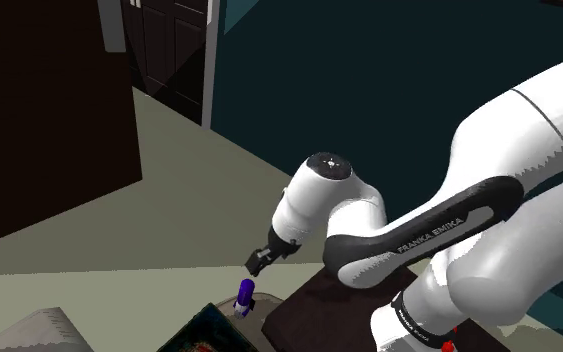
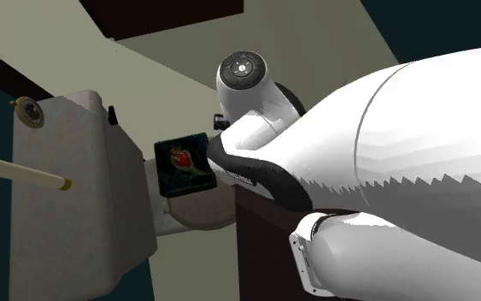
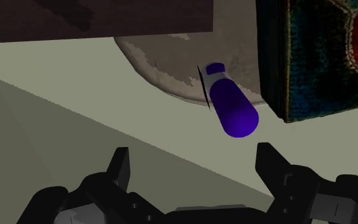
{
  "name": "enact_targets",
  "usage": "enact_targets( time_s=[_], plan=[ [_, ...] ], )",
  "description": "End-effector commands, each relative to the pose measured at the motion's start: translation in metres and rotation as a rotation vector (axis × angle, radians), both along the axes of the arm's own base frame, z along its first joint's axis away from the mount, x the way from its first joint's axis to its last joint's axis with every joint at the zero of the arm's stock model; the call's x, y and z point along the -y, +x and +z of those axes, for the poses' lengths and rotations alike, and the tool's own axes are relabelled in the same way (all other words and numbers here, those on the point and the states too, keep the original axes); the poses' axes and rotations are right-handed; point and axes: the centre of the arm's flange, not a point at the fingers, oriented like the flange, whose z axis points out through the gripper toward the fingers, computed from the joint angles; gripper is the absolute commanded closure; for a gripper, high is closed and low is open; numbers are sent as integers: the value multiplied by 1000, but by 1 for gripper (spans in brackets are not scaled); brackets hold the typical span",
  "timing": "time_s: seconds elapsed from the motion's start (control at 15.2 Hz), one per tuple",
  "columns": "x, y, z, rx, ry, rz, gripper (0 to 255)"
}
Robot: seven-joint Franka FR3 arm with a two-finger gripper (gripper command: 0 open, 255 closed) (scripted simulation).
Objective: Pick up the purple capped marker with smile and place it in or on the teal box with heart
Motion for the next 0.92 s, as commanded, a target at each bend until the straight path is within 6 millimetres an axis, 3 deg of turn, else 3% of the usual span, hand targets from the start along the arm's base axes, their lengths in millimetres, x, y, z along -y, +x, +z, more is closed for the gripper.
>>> enact_targets(
  time_s=[0.0,0.26,0.73,0.86],
  plan=[
    [-18,-4,-21,7,12,4,0],
    [-45,-6,-54,19,23,9,0],
    [-46,1,-94,19,23,9,0],
    [-46,1,-94,19,23,9,0]
  ],
)
